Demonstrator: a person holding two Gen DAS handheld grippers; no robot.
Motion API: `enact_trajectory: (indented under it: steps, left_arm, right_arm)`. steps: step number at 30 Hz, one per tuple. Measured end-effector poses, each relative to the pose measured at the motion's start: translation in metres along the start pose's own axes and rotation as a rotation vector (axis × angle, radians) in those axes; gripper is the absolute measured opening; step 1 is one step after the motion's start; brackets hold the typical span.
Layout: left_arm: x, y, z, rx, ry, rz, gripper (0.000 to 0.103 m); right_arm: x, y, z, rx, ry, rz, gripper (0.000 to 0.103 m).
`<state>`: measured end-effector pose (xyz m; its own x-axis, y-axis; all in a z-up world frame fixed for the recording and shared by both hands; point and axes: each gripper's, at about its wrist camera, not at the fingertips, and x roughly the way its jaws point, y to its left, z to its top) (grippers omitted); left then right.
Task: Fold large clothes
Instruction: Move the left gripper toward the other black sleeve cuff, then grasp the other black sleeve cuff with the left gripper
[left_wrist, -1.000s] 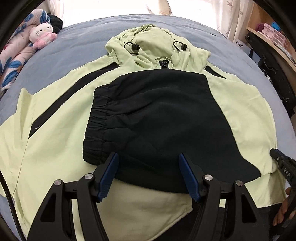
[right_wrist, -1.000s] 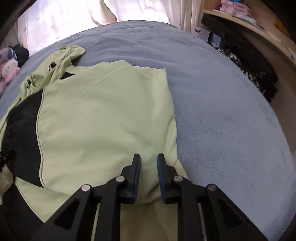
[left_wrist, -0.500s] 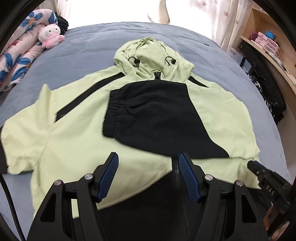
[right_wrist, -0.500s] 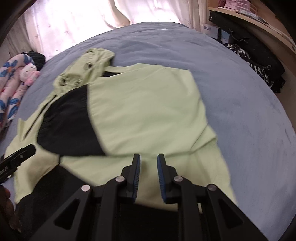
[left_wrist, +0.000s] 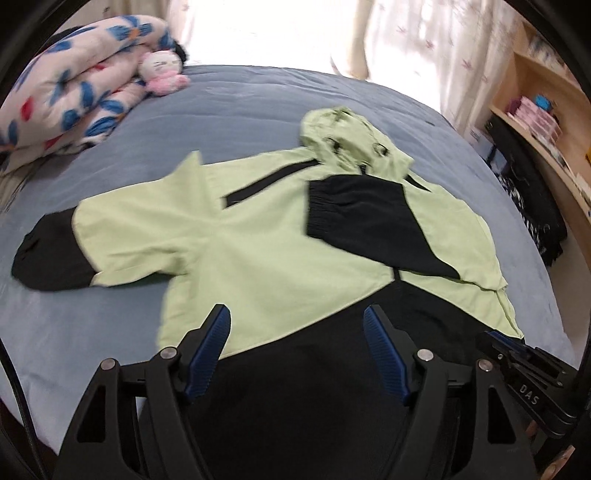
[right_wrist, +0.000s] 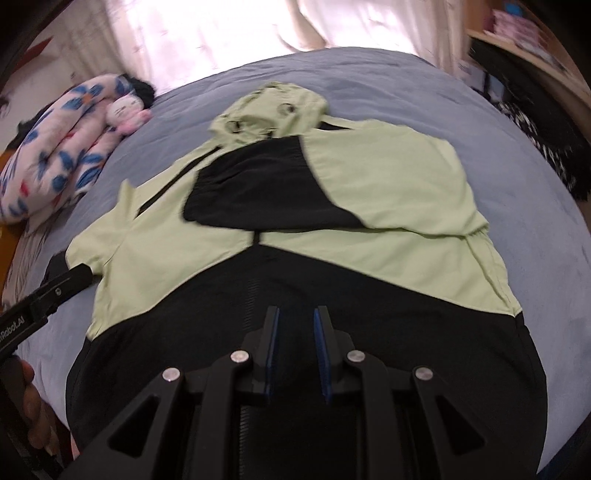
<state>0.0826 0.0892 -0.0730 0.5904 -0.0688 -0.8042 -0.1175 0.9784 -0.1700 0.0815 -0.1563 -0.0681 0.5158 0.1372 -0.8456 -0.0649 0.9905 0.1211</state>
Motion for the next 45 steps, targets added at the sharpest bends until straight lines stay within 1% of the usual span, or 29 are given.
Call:
enact_trajectory:
  steps: [4, 7, 9, 12, 14, 15, 19, 21, 22, 24, 27, 29, 32, 37, 38, 39, 40, 41, 42, 43, 44, 45]
  left_arm:
    - [-0.017, 0.052, -0.005, -0.067, -0.034, 0.031, 0.073]
    - [-0.028, 0.101, -0.007, -0.144, -0.063, 0.061, 0.073]
    - [-0.033, 0.139, -0.007, -0.204, -0.075, 0.076, 0.073]
    - [-0.035, 0.184, -0.01, -0.281, -0.094, 0.08, 0.073]
    - [-0.034, 0.218, -0.011, -0.344, -0.106, 0.071, 0.073]
    - [-0.031, 0.238, -0.011, -0.385, -0.109, 0.061, 0.073]
    - [-0.016, 0.297, -0.017, -0.509, -0.103, 0.026, 0.073]
    - [-0.004, 0.327, -0.022, -0.584, -0.1, -0.023, 0.073]
    - [0.0, 0.336, -0.024, -0.612, -0.101, -0.041, 0.073]
    - [0.012, 0.36, -0.03, -0.685, -0.116, -0.1, 0.073]
    - [0.029, 0.383, -0.037, -0.776, -0.135, -0.182, 0.073]
    - [0.04, 0.393, -0.041, -0.822, -0.137, -0.207, 0.073]
    - [0.056, 0.402, -0.041, -0.86, -0.131, -0.226, 0.073]
    - [0.07, 0.402, -0.033, -0.878, -0.156, -0.226, 0.072]
    - [0.072, 0.403, -0.031, -0.886, -0.163, -0.224, 0.071]
    - [0.074, 0.404, -0.03, -0.892, -0.169, -0.214, 0.058]
    - [0.076, 0.406, -0.028, -0.895, -0.166, -0.203, 0.027]
    - [0.079, 0.407, -0.026, -0.898, -0.15, -0.188, 0.01]
    - [0.083, 0.407, -0.024, -0.905, -0.138, -0.182, 0.004]
    - [0.082, 0.407, -0.023, -0.909, -0.147, -0.174, 0.004]
    - [0.077, 0.402, -0.02, -0.898, -0.164, -0.149, 0.004]
    - [0.069, 0.394, -0.013, -0.86, -0.185, -0.117, 0.004]
  right_arm:
    - [-0.012, 0.038, 0.001, -0.071, -0.031, 0.015, 0.019]
    - [-0.016, 0.066, 0.003, -0.114, -0.045, 0.029, 0.019]
    - [-0.014, 0.085, 0.005, -0.142, -0.046, 0.038, 0.019]
    - [-0.007, 0.112, 0.008, -0.176, -0.028, 0.052, 0.019]
    - [-0.001, 0.131, 0.01, -0.187, -0.012, 0.083, 0.019]
    - [0.001, 0.137, 0.01, -0.192, -0.009, 0.09, 0.019]
    - [0.012, 0.17, 0.01, -0.24, 0.004, 0.1, 0.019]
    - [0.019, 0.184, 0.009, -0.256, 0.017, 0.112, 0.019]
    - [0.021, 0.189, 0.009, -0.262, 0.02, 0.115, 0.019]
    - [0.027, 0.2, 0.008, -0.276, 0.03, 0.12, 0.019]
    - [0.036, 0.214, 0.008, -0.298, 0.047, 0.12, 0.019]
    - [0.041, 0.222, 0.007, -0.313, 0.051, 0.127, 0.019]
    - [0.046, 0.23, 0.007, -0.331, 0.052, 0.125, 0.019]
    - [0.056, 0.228, 0.009, -0.32, 0.069, 0.122, 0.019]
    - [0.059, 0.226, 0.009, -0.315, 0.073, 0.121, 0.019]
    - [0.061, 0.224, 0.009, -0.31, 0.078, 0.121, 0.019]
    - [0.064, 0.221, 0.009, -0.302, 0.083, 0.12, 0.019]
    - [0.065, 0.218, 0.01, -0.295, 0.088, 0.12, 0.019]
    - [0.067, 0.214, 0.01, -0.283, 0.095, 0.123, 0.019]
    - [0.068, 0.211, 0.011, -0.274, 0.098, 0.126, 0.019]
    - [0.068, 0.208, 0.011, -0.267, 0.098, 0.128, 0.019]
    - [0.068, 0.204, 0.012, -0.259, 0.097, 0.13, 0.019]
